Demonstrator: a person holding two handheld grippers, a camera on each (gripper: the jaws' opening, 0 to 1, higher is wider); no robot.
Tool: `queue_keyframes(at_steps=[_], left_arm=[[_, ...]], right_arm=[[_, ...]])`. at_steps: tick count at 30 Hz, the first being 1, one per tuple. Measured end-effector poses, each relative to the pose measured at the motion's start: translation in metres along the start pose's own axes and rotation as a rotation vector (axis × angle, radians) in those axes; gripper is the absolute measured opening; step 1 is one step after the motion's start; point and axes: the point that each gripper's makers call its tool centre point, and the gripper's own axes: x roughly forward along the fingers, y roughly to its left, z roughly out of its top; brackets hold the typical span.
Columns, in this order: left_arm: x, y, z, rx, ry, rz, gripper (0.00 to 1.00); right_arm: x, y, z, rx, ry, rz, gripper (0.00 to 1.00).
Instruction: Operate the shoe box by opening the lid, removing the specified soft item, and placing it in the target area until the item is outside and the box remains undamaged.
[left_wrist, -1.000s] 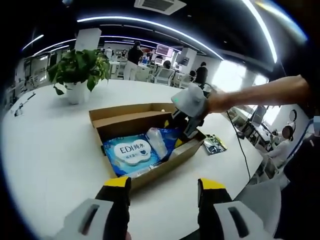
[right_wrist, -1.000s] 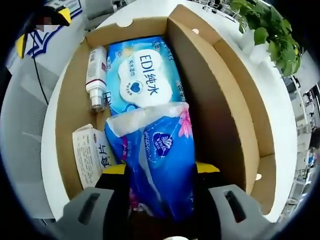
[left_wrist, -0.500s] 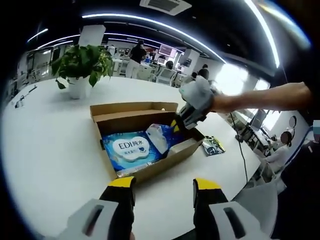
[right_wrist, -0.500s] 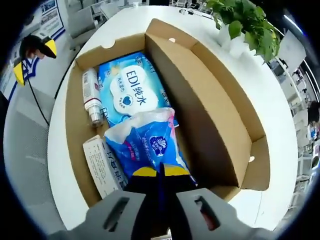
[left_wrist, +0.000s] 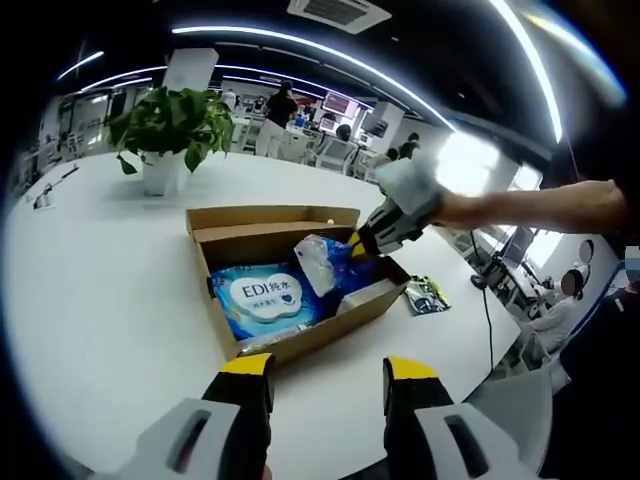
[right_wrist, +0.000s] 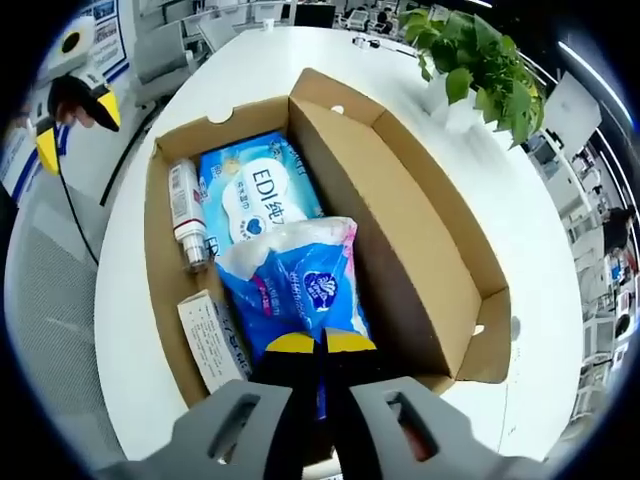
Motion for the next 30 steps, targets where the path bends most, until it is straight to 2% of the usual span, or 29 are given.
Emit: queue_keyframes(at_steps=[8,24,30], left_arm=[[0.005,-0.009,0.008,0.021,-0.001,-0.017,0.44],[0.012,-0.025,0.024,0.046,-0.019,-0.057,0.44],[0.015,-0.036,0.026,0.055,-0.018,-0.078,0.44]], right_arm=[[-0.027,0.002,0.013,-0.013,-0.032,-0.029,0.00],[-0.077,-0.006,0.028,-0.051,-0.077,-0.104,0.00],[-0.090,-0.008,0.027,-0.055,-0.079,-0.117,0.00]])
